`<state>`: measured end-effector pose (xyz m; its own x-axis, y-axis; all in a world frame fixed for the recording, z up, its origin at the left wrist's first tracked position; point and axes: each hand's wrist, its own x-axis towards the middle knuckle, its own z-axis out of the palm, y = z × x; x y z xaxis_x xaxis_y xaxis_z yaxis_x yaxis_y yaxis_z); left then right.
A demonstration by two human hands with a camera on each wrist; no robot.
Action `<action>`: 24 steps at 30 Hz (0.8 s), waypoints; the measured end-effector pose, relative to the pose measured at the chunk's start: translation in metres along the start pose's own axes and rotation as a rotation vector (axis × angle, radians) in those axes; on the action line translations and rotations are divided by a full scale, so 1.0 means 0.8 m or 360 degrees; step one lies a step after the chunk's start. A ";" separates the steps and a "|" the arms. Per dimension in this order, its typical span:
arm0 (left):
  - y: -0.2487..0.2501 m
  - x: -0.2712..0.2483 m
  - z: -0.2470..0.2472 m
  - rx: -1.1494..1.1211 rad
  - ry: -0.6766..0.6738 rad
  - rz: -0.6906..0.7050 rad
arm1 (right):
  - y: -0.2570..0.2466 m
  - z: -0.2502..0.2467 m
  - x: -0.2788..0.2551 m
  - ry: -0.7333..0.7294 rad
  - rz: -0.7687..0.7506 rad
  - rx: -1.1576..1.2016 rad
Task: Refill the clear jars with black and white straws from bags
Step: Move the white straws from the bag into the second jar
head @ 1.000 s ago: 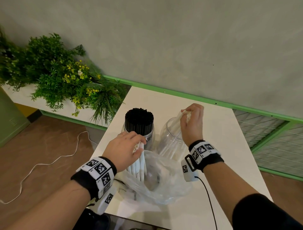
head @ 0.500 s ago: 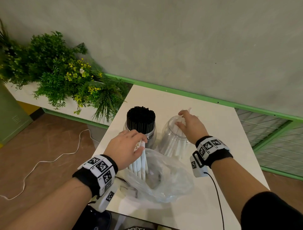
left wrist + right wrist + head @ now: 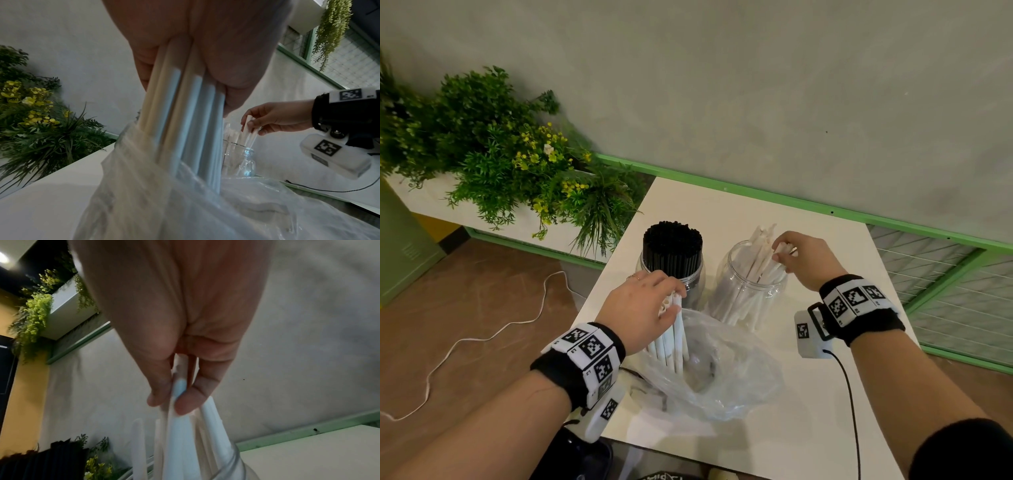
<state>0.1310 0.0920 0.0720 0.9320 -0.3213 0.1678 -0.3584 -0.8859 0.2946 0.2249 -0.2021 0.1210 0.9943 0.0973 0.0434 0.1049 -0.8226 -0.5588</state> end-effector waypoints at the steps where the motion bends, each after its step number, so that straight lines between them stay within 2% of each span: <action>1: 0.000 0.000 0.000 0.0004 0.0000 -0.0004 | -0.001 0.000 0.000 0.0022 -0.0005 0.0051; 5: 0.000 0.000 0.002 -0.0014 0.0021 -0.0002 | -0.006 0.008 0.000 0.0173 -0.0035 0.0120; 12: -0.002 -0.001 0.003 -0.0014 0.0025 0.0001 | -0.003 0.026 -0.001 0.0184 -0.0101 -0.0110; 17: -0.003 -0.002 0.003 -0.0035 0.0042 0.0018 | 0.003 0.016 -0.001 0.0369 0.0017 0.0204; 20: -0.002 -0.002 0.001 -0.0032 0.0059 0.0031 | 0.004 0.010 -0.005 0.0389 0.0059 0.0417; 24: -0.002 0.001 0.001 -0.0027 0.0053 0.0029 | 0.010 0.016 -0.009 0.0397 -0.0039 0.0220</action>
<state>0.1324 0.0925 0.0710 0.9230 -0.3258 0.2046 -0.3765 -0.8740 0.3070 0.2184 -0.2026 0.1057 0.9672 -0.0383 0.2513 0.1427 -0.7360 -0.6617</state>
